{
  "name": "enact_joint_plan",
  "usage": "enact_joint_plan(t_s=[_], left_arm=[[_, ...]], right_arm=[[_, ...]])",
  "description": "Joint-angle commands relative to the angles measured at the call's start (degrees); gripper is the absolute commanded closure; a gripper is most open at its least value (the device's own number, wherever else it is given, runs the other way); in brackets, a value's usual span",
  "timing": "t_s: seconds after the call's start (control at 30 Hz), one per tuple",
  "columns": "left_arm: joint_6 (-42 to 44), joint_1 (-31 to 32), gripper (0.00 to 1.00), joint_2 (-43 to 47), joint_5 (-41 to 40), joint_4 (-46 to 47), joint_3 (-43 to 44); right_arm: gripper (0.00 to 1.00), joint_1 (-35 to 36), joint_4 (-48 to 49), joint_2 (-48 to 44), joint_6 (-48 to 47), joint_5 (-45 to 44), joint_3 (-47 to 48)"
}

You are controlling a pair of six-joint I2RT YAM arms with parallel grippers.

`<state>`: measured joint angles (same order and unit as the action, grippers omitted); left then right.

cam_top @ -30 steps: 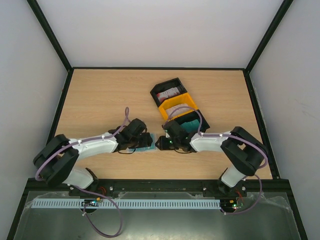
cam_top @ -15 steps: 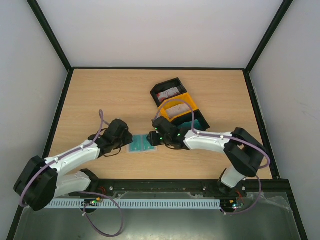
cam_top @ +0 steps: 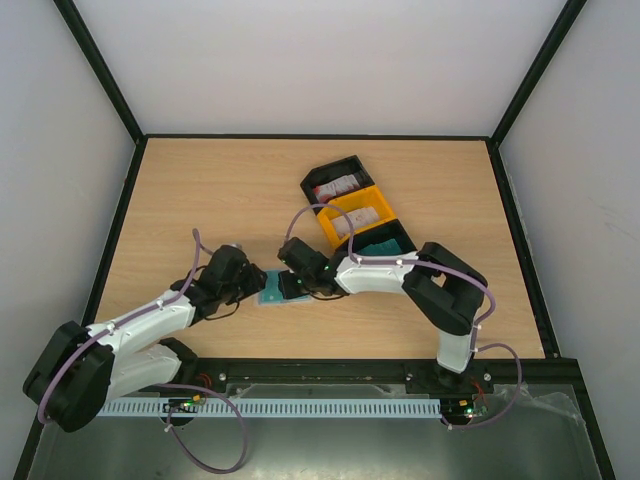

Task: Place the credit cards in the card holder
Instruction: Insert the credit card into the card holder.

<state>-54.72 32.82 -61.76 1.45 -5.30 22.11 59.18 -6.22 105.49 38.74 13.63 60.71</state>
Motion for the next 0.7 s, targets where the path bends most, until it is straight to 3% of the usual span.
enact_joint_plan(t_s=[0.0, 0.67], left_arm=[[-0.3, -0.3, 0.54, 0.0, 2.2, 3.9, -1.1], [1.3, -0.6, 0.5, -3.2, 5.5, 5.0, -2.4]], right_arm=[[0.82, 0.2, -2.0, 2.0, -0.3, 0.4, 2.0], [0.98, 0.2, -6.3, 7.3, -1.1, -5.3, 1.9]])
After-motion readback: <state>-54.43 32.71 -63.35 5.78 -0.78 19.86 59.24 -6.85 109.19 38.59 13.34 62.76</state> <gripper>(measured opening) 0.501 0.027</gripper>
